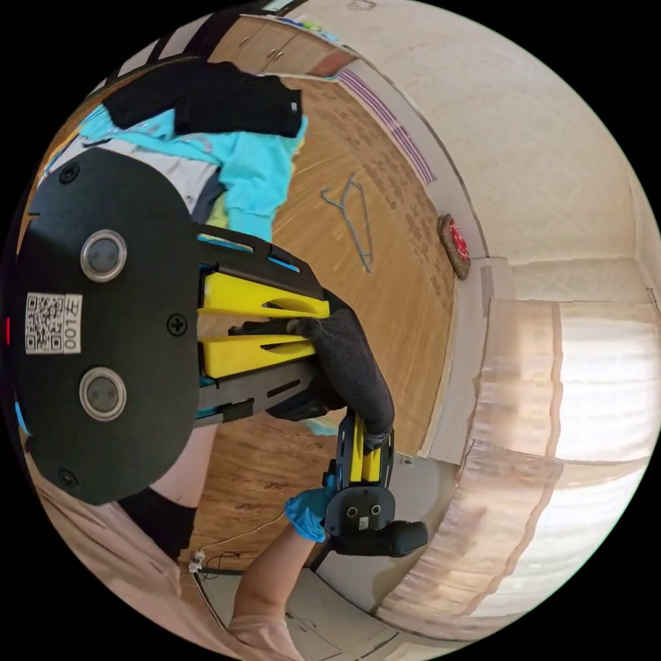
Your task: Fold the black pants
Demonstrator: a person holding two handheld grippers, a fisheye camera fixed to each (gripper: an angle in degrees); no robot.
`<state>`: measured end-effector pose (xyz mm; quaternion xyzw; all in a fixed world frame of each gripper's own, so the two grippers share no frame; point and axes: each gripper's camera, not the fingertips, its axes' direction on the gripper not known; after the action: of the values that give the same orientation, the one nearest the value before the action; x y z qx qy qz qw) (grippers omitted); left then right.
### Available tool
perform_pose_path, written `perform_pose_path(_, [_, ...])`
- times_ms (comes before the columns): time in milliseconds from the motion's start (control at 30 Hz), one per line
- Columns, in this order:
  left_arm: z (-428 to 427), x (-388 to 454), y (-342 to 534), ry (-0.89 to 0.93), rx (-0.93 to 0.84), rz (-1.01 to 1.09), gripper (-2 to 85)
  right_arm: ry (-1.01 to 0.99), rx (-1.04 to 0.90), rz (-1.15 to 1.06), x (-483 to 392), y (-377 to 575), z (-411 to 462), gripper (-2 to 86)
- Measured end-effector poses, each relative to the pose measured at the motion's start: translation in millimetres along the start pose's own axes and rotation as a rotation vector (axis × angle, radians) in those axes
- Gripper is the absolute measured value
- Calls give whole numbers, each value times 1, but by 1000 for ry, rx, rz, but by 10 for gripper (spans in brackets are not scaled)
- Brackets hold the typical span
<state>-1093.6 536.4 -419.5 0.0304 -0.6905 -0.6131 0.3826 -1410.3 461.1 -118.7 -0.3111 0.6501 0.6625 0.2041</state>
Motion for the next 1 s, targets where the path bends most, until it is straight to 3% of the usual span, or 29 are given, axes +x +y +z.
perform_pose_path(267, [98, 16, -124, -133, 63, 76, -2, 258, 72, 28, 122, 0, 80, 20])
perform_pose_path(433, [223, 66, -113, 7, -147, 186, 1, 75, -186, 122, 163, 82, 167, 51])
perform_pose_path(500, [287, 92, -88, 80, -329, 174, 2, -81, -483, 95, 161, 136, 215, 61])
perform_pose_path(533, [299, 97, -81, 94, -373, 169, 4, -99, -528, 78, 158, 148, 222, 61])
perform_pose_path(567, [311, 106, -70, 88, -392, 155, 6, -58, -394, 93, 156, 163, 212, 60])
perform_pose_path(667, [306, 113, -61, 37, -295, 168, 10, -15, -378, 101, 163, 180, 208, 55])
perform_pose_path(833, [309, 107, -59, 40, -337, 240, 13, -79, -423, 189, 196, 187, 216, 35])
perform_pose_path(1000, [299, 80, -46, 78, -348, 135, -4, -47, -498, 328, 225, 206, 205, 8])
